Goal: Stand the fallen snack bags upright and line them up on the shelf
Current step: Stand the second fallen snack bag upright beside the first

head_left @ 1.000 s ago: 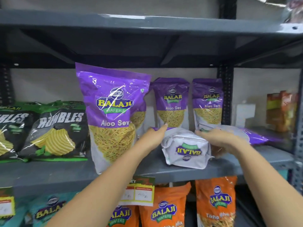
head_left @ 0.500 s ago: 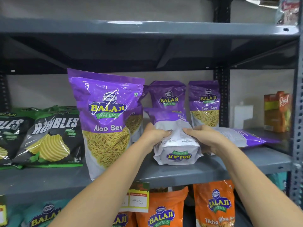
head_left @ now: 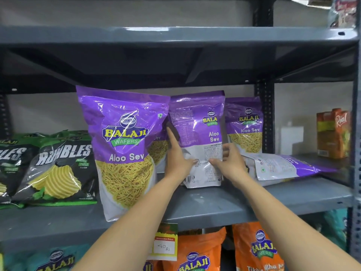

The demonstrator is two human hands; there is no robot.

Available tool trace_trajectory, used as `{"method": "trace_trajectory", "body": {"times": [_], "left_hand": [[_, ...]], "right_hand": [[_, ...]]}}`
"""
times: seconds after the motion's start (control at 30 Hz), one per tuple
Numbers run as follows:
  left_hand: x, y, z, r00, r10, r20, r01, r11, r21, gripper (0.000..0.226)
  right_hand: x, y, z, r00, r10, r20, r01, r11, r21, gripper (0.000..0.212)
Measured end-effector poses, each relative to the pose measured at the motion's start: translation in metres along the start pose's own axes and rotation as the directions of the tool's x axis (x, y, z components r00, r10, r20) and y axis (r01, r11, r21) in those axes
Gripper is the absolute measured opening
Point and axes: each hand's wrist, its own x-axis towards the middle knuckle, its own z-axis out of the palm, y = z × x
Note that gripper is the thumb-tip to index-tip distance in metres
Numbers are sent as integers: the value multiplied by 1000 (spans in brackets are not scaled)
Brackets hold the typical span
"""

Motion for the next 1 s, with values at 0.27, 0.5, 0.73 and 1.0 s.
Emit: {"method": "trace_trajectory", "body": {"times": [0.27,0.5,0.73,1.0], "left_hand": [[-5,-14,7,990,136,18,-138,983,119,125],[-47,12,23,907,296,-301,-226,943,246,61],[-51,16,37,998,-21,-58,30,989,147,43],[-28,28,36,939,-309,153,317,948,-31,88]], "right_hand": [[4,13,4,998,-64,20,65,997,-49,54],[33,-8,3,968,205,143,-250,770,587,42],[49,3,5,941,301,156,-328,689,646,70],[41,-1,8,928,355,110,-345,709,615,32]]}}
